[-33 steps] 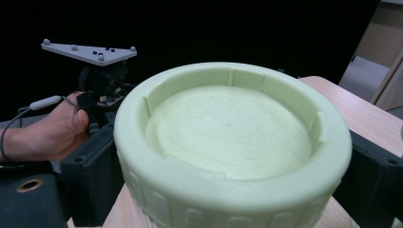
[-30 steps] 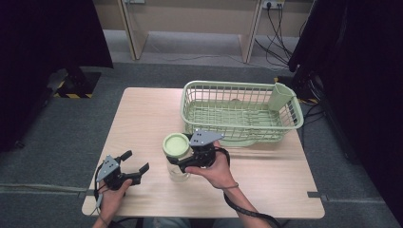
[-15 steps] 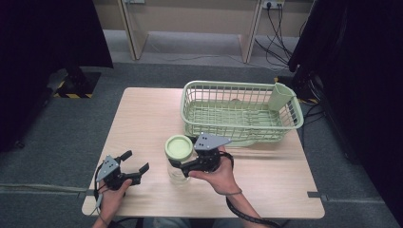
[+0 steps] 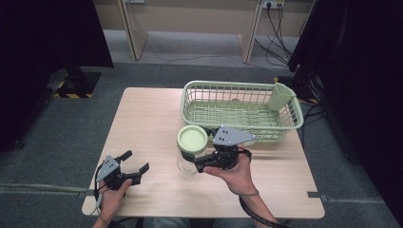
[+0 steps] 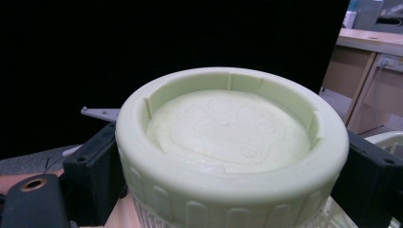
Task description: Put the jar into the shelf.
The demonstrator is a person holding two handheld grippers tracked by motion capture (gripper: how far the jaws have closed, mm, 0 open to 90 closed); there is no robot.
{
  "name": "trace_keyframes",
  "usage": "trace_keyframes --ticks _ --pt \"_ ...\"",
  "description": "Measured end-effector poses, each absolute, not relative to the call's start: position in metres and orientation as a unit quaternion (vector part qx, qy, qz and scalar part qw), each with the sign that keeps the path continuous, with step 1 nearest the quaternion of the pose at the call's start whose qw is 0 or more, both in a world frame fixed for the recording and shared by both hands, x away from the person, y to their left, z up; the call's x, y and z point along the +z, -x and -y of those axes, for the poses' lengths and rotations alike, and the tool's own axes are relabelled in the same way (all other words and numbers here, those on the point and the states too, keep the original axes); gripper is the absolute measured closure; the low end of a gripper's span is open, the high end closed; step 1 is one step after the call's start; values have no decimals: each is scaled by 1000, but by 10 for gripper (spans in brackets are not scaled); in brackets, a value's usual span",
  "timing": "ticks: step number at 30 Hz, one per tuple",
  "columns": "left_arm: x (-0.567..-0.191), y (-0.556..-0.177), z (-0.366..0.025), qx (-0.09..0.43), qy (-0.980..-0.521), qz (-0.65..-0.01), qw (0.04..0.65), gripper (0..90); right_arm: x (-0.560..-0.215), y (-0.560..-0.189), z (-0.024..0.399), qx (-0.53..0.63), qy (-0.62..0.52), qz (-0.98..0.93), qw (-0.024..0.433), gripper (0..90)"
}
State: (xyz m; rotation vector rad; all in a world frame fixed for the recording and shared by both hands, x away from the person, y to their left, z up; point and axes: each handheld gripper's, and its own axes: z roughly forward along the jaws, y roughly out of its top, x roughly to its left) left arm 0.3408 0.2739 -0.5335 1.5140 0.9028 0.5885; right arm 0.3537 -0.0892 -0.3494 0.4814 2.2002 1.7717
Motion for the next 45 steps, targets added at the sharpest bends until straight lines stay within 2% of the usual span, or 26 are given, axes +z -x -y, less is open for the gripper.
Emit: trace_keyframes --ticks 26,45 --pt "-533 -341 -274 252 -652 -391 599 57 -291 -367 125 617 -203 -735 197 116" --pt "-534 -341 -274 251 -650 -392 601 56 -250 -410 163 615 -272 -695 255 116"
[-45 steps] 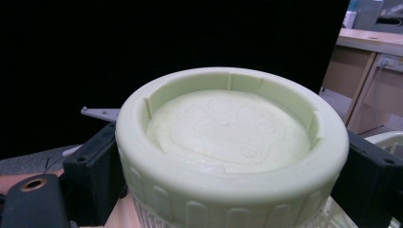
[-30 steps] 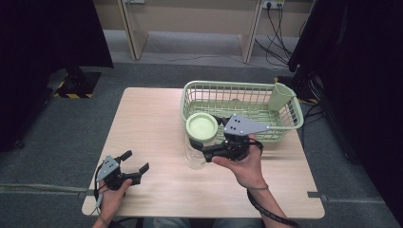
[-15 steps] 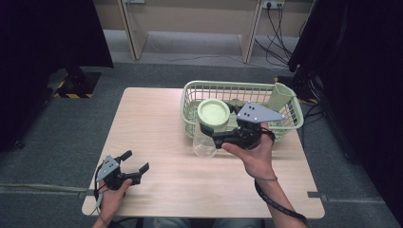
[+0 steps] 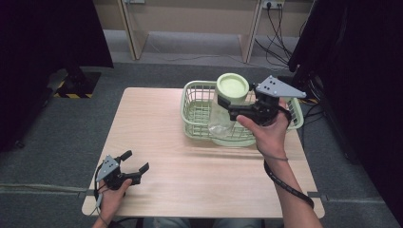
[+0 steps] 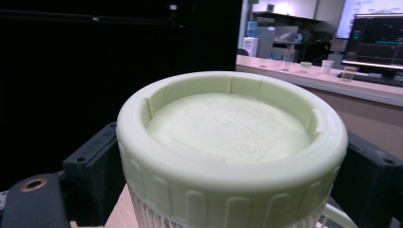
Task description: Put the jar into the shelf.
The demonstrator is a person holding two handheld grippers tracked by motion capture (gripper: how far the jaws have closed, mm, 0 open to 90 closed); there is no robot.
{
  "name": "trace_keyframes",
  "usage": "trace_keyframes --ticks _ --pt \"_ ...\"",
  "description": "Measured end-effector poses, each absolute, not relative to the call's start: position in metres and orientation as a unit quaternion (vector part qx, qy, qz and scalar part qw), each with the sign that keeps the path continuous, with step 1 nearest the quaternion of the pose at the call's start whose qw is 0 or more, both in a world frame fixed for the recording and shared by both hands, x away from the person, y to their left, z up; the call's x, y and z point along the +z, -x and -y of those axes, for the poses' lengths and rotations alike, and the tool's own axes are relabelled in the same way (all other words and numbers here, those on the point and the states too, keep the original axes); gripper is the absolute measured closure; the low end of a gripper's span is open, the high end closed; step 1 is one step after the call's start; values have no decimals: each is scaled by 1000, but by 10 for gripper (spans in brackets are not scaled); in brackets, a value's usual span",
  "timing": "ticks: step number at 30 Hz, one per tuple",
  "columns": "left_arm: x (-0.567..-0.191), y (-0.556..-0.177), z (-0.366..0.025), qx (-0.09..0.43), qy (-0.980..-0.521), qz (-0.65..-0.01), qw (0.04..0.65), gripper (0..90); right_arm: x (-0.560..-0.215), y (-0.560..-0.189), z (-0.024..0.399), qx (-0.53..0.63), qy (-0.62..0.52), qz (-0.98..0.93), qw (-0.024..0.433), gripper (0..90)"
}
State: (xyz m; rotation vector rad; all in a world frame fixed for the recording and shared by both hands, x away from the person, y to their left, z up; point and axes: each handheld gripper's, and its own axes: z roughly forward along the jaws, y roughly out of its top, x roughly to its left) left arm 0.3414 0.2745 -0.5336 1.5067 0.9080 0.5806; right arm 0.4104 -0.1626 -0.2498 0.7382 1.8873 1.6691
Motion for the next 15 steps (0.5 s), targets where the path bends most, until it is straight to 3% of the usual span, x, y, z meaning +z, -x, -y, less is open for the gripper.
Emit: trace_keyframes --ticks 15 --pt "-534 -341 -274 250 -651 -391 601 56 -254 -463 177 580 -356 -672 292 116"
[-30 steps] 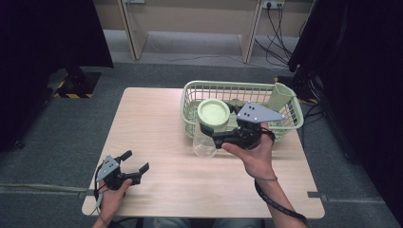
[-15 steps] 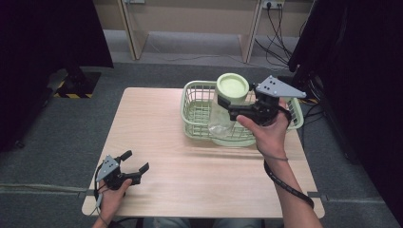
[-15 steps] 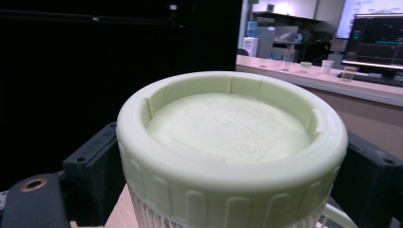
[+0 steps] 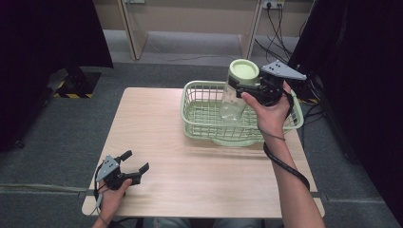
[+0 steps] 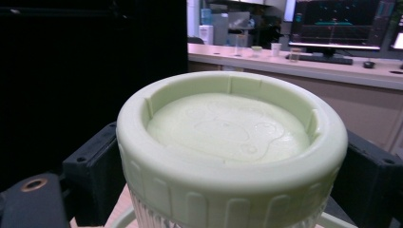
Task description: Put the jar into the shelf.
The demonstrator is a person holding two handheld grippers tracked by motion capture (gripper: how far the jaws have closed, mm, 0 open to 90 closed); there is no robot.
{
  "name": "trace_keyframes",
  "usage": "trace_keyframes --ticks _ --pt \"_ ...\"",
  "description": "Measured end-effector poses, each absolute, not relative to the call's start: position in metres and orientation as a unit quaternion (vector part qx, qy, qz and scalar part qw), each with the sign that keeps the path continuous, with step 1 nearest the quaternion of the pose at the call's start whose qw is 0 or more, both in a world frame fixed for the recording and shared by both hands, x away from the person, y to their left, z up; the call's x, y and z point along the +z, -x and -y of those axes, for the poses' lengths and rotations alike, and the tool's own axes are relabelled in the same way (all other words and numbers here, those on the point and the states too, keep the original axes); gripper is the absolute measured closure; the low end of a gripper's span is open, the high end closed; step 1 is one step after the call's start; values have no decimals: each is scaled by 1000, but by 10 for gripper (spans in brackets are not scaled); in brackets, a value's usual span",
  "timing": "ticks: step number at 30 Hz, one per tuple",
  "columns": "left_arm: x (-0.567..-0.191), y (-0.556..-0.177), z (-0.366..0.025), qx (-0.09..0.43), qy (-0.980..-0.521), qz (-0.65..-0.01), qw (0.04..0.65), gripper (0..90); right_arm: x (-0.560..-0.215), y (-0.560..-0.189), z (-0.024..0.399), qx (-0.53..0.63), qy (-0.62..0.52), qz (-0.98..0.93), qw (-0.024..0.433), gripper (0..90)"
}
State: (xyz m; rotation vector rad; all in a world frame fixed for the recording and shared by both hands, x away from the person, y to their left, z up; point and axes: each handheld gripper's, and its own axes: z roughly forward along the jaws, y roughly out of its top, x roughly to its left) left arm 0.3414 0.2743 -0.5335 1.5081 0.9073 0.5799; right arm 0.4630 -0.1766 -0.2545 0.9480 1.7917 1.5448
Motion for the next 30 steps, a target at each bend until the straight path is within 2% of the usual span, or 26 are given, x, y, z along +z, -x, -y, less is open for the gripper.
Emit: trace_keyframes --ticks 14,30 --pt "-534 -341 -274 250 -651 -391 601 57 -298 -512 181 527 -437 -664 300 116" --pt "-534 -341 -275 249 -651 -391 601 56 -347 -538 181 477 -484 -673 293 116"
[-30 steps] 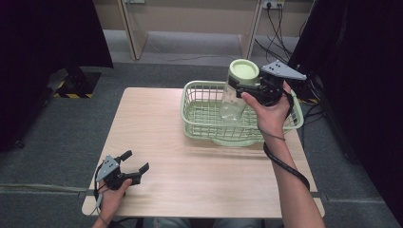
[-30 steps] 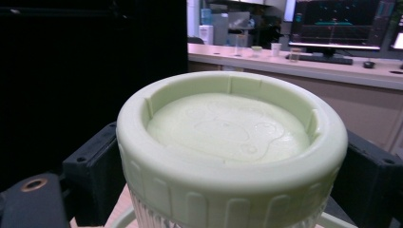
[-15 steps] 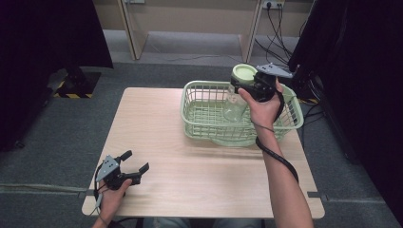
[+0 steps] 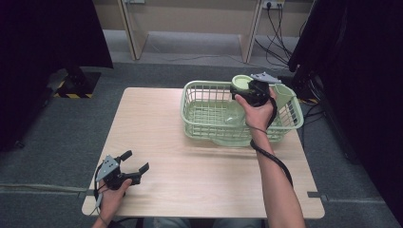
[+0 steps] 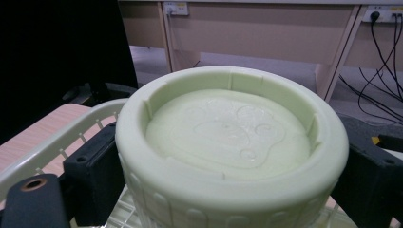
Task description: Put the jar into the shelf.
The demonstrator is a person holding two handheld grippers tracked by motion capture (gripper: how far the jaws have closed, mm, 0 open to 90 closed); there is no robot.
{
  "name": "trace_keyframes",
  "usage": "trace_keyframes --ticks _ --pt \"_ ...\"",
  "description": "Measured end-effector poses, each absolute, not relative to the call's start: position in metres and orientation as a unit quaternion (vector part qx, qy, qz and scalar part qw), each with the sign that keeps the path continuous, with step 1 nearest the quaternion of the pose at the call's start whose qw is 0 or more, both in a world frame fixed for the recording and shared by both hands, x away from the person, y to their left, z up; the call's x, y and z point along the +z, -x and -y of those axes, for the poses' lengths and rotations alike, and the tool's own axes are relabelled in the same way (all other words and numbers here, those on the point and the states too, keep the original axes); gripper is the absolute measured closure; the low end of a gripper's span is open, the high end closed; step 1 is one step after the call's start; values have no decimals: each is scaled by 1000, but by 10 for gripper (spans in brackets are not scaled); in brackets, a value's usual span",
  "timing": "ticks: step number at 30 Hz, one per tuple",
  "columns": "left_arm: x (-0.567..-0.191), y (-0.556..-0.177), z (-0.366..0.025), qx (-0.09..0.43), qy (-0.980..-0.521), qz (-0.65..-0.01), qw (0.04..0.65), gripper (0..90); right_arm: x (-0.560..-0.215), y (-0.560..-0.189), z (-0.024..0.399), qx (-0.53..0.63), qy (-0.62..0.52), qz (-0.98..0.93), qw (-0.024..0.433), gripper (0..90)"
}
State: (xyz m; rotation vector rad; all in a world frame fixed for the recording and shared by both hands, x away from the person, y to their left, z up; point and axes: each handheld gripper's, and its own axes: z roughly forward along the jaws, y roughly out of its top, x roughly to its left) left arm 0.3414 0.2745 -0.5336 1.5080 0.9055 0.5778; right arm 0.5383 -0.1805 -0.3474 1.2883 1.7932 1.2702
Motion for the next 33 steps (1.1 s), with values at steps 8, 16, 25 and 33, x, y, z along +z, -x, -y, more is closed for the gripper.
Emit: trace_keyframes --ticks 8,16,25,33 --pt "-534 -341 -274 249 -651 -391 601 56 -359 -541 178 466 -485 -679 295 115" --pt "-534 -341 -275 249 -651 -391 601 56 -367 -543 178 457 -485 -683 298 115" --pt "-534 -341 -274 249 -651 -390 602 56 -369 -540 176 452 -480 -688 302 112" --pt "-534 -341 -274 250 -652 -390 601 56 -363 -529 183 466 -487 -682 284 23"
